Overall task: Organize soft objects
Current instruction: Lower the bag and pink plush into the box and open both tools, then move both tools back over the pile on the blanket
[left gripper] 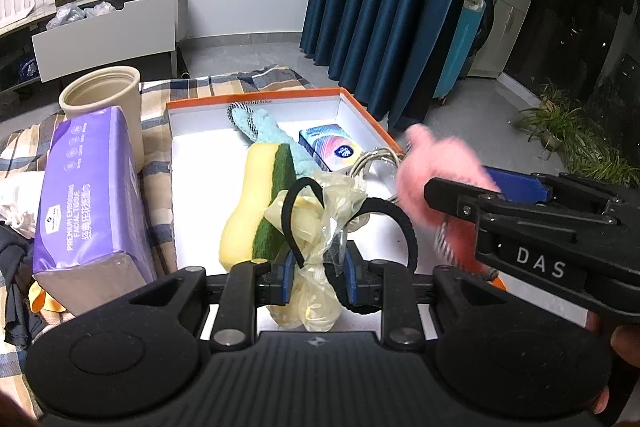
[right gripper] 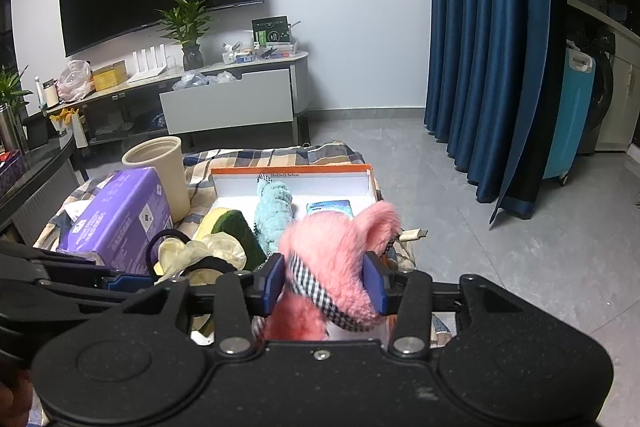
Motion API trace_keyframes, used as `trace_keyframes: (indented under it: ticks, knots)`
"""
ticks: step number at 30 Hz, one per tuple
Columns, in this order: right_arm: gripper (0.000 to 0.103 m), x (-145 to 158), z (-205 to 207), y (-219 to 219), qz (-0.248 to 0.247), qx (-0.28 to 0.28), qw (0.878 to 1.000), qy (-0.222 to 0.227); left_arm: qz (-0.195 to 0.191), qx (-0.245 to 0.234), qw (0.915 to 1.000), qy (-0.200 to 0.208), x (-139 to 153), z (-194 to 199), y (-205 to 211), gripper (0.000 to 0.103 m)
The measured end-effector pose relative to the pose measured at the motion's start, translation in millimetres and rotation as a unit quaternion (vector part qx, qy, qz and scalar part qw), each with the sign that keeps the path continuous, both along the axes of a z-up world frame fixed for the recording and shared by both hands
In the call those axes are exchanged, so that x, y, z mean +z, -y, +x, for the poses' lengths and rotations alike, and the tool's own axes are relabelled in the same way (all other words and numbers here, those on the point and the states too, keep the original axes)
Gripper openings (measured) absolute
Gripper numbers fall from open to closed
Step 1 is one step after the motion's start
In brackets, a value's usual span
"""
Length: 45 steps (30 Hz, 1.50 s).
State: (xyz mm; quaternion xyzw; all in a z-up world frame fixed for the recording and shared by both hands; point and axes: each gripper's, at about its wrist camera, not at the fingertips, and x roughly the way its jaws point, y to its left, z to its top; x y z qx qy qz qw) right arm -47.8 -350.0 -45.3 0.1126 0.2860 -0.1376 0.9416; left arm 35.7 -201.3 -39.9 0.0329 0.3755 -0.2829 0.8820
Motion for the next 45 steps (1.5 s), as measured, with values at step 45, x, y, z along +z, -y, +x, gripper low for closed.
trace_keyframes:
  ticks: [45]
  knots:
    - [0.068, 47, 35, -104, -0.009, 0.095, 0.993, 0.07, -0.023, 0.202, 0.9778, 0.048, 27, -10, -152, 0.063]
